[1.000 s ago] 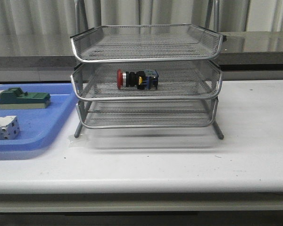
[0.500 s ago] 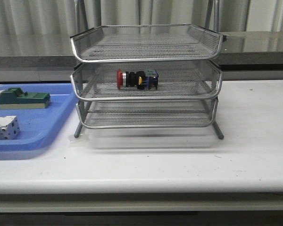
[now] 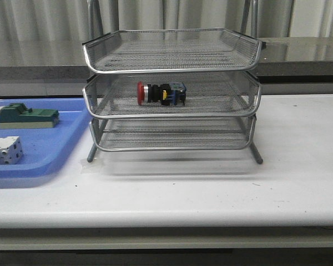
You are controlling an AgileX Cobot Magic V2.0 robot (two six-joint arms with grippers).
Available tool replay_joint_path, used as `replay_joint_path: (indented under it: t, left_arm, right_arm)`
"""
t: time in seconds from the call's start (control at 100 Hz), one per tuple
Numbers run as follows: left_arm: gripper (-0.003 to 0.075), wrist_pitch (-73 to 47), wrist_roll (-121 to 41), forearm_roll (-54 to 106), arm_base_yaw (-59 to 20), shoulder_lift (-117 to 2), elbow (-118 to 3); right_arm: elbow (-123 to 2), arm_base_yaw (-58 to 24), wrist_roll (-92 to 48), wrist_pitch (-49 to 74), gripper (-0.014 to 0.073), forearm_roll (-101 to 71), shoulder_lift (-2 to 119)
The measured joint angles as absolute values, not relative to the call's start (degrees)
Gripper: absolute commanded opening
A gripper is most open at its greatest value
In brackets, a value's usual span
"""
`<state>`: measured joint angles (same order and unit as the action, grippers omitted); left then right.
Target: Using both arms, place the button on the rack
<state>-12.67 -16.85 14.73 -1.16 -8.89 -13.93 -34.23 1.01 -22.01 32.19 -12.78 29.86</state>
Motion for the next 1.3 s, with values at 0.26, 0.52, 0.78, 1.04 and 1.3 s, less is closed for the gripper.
replay_joint_path:
  t: [0.26, 0.52, 0.78, 1.04, 1.3]
  left_arm:
    - [-0.0020, -12.7, -16.9, 14.7, -1.2, -8.9, -13.9]
    - [-0.0020, -12.7, -16.9, 14.7, -1.2, -8.9, -13.9]
    - [-0.0020, -12.7, -16.9, 14.7, -1.2, -8.9, -13.9]
    - [-0.0020, -12.6, -16.9, 14.7, -1.2, -8.9, -13.9]
    - [-0.0020, -12.6, -16.9, 14.7, -1.2, -8.9, -13.9]
  right_arm:
    - [-24.0, -3.7, -4.1, 21.5, -0.0057, 0.8, 22.5]
    - [-12.0, -5.6, 2.6, 13.2, -0.0057, 4.5, 12.9]
    - [-3.1, -5.6, 3.0, 10.9, -0.0057, 4.5, 3.5]
    - [1.5, -5.6, 3.0, 9.1, -0.0057, 4.5, -0.6]
    - [1.6, -5.6, 3.0, 7.0, -0.0057, 4.4, -0.6]
